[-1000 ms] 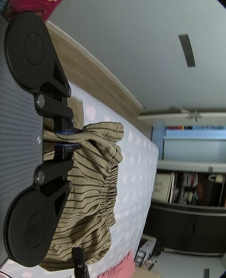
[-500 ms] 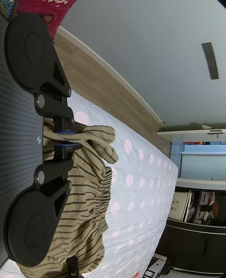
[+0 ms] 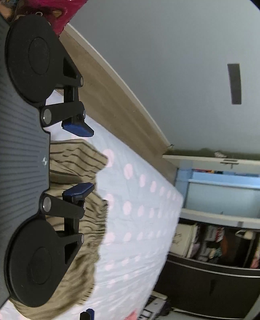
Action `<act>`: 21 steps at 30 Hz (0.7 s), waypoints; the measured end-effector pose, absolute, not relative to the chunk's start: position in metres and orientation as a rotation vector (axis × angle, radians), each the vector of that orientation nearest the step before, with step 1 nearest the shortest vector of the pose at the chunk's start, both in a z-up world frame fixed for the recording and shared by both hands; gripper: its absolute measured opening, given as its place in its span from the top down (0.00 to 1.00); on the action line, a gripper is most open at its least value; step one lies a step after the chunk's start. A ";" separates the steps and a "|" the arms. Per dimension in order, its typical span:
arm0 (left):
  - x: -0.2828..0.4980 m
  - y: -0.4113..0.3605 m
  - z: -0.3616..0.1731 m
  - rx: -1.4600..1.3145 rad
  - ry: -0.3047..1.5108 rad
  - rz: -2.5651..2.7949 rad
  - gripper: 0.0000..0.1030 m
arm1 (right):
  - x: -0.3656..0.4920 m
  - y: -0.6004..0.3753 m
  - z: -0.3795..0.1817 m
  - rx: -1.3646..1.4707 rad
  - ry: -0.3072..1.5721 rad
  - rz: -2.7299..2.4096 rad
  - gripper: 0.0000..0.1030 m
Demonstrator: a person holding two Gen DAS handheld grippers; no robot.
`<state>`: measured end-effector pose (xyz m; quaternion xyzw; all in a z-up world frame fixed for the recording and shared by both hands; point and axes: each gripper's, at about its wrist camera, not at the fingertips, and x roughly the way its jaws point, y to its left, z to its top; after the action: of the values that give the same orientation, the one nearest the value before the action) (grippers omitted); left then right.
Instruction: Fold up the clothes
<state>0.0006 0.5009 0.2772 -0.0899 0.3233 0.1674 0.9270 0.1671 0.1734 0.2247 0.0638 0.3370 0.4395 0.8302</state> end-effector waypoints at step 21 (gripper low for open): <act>0.019 0.513 0.195 -0.316 0.674 0.396 0.78 | 0.163 0.246 0.150 0.243 0.728 0.874 0.82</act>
<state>0.0195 0.5131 0.1954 -0.1534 0.3271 0.1920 0.9125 0.1635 0.2460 0.1495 0.1150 0.3437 0.4128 0.8356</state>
